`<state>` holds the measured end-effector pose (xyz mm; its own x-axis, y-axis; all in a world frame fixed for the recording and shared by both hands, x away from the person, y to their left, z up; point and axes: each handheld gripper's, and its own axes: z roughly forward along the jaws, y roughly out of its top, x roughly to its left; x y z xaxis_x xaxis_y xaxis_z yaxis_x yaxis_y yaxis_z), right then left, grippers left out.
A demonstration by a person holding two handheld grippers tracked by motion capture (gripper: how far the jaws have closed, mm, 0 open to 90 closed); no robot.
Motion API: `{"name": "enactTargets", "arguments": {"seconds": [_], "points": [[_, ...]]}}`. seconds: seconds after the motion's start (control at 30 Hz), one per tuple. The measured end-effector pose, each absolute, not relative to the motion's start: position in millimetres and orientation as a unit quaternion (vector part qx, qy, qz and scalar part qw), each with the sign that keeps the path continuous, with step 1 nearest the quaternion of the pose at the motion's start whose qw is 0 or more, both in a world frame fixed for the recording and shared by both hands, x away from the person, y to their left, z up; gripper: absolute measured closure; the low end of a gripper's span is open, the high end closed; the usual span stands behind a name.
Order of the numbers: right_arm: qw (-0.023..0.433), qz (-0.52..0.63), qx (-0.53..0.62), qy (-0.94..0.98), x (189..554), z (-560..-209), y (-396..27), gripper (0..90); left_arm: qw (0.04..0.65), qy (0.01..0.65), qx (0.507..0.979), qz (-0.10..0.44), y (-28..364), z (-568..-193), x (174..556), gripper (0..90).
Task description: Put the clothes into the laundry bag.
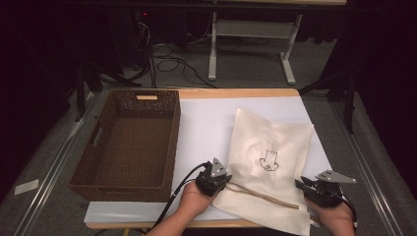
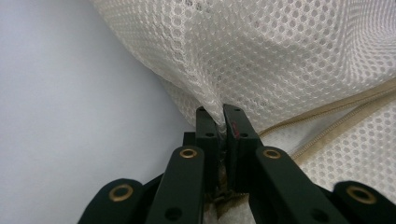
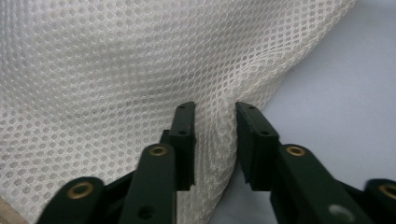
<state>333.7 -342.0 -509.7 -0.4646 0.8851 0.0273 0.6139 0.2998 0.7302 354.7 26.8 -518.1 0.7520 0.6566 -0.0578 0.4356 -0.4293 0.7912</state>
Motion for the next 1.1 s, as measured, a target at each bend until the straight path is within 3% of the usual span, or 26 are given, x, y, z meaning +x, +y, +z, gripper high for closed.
{"name": "enactTargets", "arguments": {"seconds": [0.13,0.5,0.73,1.1], "points": [[0.196,0.351,0.476,0.782,339.4,-509.6,-340.5,87.2,0.425,0.334,0.827,0.153,34.2,-514.6,351.0,86.0],[0.216,0.340,0.436,0.805,372.5,-506.6,-311.5,88.6,0.427,0.366,0.807,0.180,60.4,-514.6,337.8,86.5],[0.234,0.336,0.426,0.807,398.5,-505.8,-307.8,88.6,0.428,0.345,0.816,0.178,55.3,-517.4,322.0,82.9],[0.235,0.331,0.417,0.813,400.1,-506.6,-307.1,85.9,0.433,0.365,0.799,0.203,60.6,-513.2,315.4,44.2]]}}
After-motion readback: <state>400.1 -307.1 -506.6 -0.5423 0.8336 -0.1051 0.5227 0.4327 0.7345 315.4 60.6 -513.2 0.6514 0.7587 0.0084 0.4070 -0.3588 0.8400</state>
